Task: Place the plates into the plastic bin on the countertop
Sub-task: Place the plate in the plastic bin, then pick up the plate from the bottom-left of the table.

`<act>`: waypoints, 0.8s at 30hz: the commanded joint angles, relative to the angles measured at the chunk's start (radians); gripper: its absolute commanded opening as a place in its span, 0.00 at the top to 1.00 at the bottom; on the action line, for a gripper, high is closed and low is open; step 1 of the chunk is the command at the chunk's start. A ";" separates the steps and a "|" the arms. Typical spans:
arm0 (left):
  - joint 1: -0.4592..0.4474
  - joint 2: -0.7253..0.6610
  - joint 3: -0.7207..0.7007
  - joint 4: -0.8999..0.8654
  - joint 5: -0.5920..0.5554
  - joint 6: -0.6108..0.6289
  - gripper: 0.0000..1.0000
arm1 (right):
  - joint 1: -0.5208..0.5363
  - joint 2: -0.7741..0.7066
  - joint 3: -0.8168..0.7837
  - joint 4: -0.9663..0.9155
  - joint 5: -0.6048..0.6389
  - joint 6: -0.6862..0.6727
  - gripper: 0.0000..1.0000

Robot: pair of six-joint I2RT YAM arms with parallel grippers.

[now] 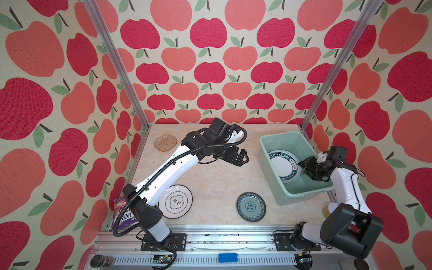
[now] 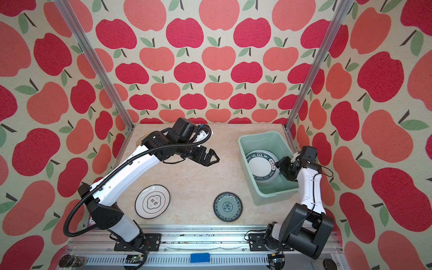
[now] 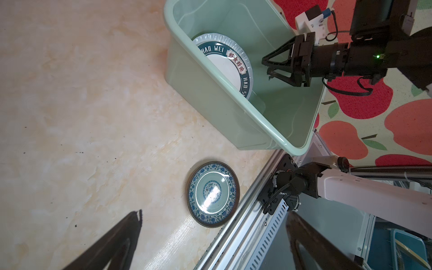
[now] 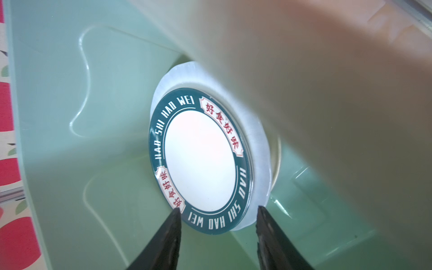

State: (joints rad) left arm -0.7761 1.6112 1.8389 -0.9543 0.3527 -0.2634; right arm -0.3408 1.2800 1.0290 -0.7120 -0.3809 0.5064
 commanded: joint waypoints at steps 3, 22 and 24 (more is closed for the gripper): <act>0.067 -0.187 -0.132 0.065 -0.112 -0.068 0.01 | 0.057 -0.063 0.137 -0.055 -0.065 -0.012 0.29; 0.601 -0.543 -0.491 -0.042 -0.049 -0.209 0.01 | 0.667 0.041 0.491 -0.066 0.101 0.085 0.29; 0.668 -0.566 -0.558 -0.025 0.001 -0.283 0.01 | 0.759 0.084 0.518 -0.053 0.122 0.090 0.29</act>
State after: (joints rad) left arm -0.1654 1.0744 1.3399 -0.9394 0.3115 -0.4564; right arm 0.3378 1.3193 1.5066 -0.7719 -0.3168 0.5663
